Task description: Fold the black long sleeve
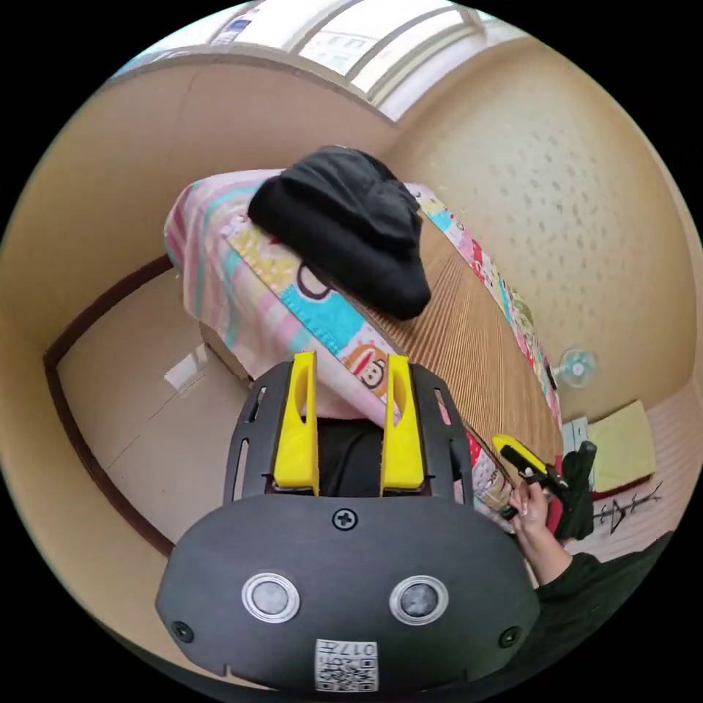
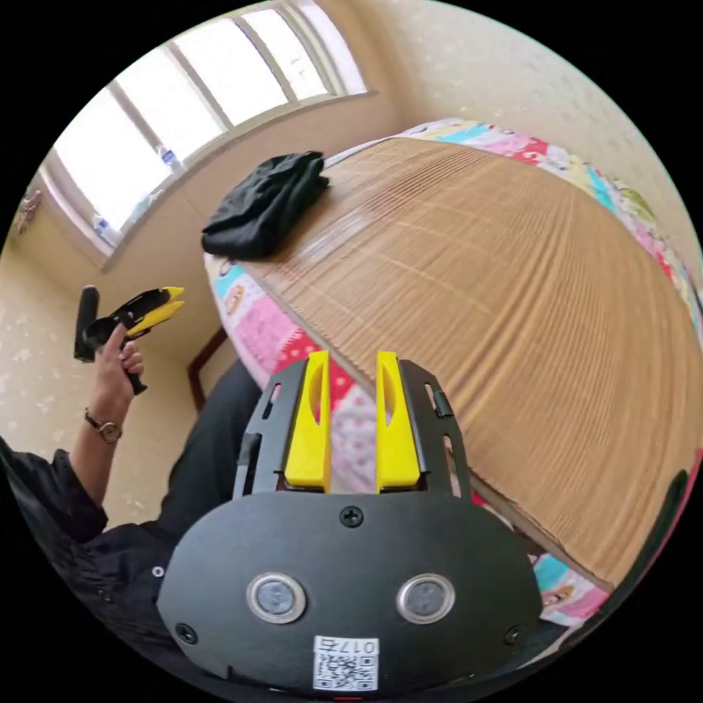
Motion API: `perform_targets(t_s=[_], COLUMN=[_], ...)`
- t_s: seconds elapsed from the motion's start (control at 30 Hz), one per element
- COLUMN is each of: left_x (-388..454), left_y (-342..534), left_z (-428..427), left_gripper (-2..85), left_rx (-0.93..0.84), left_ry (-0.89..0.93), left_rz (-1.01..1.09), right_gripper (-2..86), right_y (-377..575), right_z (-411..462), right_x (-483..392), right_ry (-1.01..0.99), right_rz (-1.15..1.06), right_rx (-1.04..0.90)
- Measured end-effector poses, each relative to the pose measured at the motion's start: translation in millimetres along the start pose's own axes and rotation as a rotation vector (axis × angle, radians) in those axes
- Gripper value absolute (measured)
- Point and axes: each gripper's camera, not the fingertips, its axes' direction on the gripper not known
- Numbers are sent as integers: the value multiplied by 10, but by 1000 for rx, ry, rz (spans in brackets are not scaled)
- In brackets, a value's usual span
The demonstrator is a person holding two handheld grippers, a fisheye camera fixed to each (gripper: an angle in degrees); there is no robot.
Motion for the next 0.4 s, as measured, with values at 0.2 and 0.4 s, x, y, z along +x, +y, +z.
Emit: perform_targets(t_s=[0.2, 0.4], left_x=[2093, 3123], left_y=[-96, -84], left_z=[1370, 2420], left_gripper=[159, 205], left_rx=[-44, -102], left_ry=[9, 70], left_rz=[463, 485], right_gripper=[141, 177], right_y=[270, 392], right_z=[-474, -498], right_x=[1408, 2092], right_ry=[355, 406], right_rz=[276, 434], right_rx=[89, 94])
